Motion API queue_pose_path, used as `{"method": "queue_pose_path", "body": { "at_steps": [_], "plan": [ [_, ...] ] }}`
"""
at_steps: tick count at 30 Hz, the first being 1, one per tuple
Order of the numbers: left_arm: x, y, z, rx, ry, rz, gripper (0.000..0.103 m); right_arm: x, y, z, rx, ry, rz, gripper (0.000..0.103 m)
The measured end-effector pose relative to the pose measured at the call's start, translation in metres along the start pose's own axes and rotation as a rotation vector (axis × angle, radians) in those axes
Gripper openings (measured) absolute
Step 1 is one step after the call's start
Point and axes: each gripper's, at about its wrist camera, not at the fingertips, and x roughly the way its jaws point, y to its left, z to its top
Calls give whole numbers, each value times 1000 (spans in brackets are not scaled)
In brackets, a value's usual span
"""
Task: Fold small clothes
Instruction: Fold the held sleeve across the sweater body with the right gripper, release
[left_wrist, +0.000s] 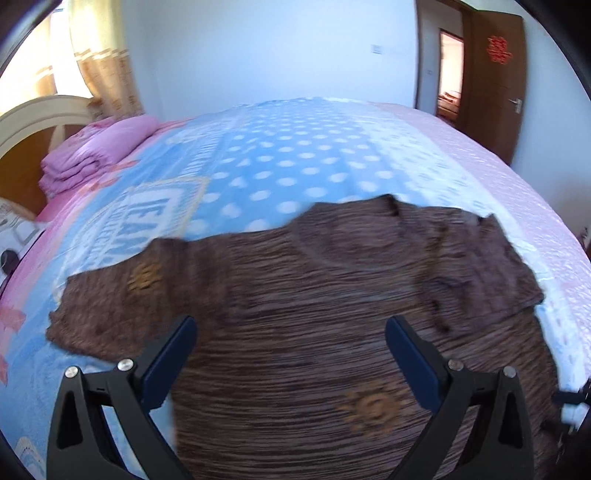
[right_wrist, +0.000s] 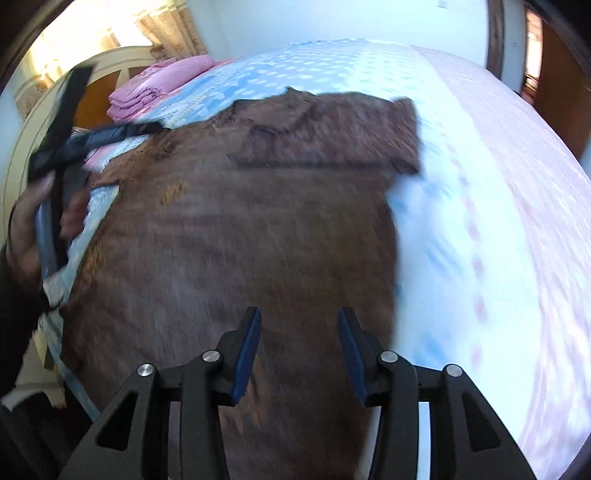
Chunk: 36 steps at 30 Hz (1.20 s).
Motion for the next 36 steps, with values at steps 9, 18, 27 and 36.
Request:
{"method": "queue_pose_path", "body": {
  "at_steps": [9,18,27,36],
  "plan": [
    [33,-103,17,99,16,-53,103,-7,-8,-46,7,-132,-72,59],
    [85,-122,15,63,113,-80,86,-2,12,-54,-81,-164,-113,78],
    [81,-102,23,-54,133,-265,8,-2,12,-57,-74,-192,-117,83],
    [57,-73,38,-100,117,-306,7,-2,16,-62,-85,-200,-122,87]
  ]
}}
